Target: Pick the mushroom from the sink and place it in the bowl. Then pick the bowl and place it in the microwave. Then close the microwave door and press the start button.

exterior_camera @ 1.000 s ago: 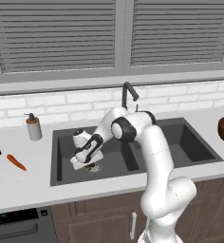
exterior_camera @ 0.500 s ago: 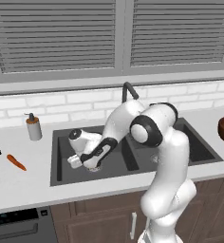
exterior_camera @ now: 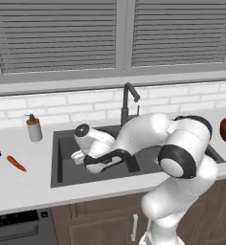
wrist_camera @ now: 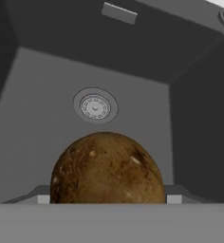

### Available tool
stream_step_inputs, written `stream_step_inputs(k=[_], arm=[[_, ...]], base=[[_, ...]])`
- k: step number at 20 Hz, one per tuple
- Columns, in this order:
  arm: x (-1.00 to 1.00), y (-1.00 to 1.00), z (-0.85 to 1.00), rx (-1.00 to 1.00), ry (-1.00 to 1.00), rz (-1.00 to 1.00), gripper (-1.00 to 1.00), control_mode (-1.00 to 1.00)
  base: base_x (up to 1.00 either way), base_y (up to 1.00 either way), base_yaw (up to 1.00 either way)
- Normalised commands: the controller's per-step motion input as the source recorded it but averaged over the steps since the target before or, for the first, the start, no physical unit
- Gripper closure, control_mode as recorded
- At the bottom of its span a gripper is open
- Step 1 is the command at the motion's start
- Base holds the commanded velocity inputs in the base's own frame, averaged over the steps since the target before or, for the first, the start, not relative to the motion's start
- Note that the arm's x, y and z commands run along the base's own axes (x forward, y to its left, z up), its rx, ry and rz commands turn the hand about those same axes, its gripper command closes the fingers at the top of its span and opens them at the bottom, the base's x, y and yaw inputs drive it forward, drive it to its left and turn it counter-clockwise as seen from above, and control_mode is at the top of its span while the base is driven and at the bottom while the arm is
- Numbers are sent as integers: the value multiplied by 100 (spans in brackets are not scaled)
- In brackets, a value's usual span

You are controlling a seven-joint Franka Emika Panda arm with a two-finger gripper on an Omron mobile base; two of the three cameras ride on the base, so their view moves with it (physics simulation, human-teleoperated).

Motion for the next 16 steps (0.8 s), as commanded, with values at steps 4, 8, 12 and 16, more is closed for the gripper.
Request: stream_step_inputs(k=[4,8,12,16], arm=[[-23,-15,100,0,0,0,100,-100],[-42,-33,100,1,0,0,100,-100],[-85,-84,91,10,-8,0,100,-100],[-97,-100,52,12,-20,0,100,-100]], base=[[0,0,0],[0,0,0],[0,0,0],[0,0,0]])
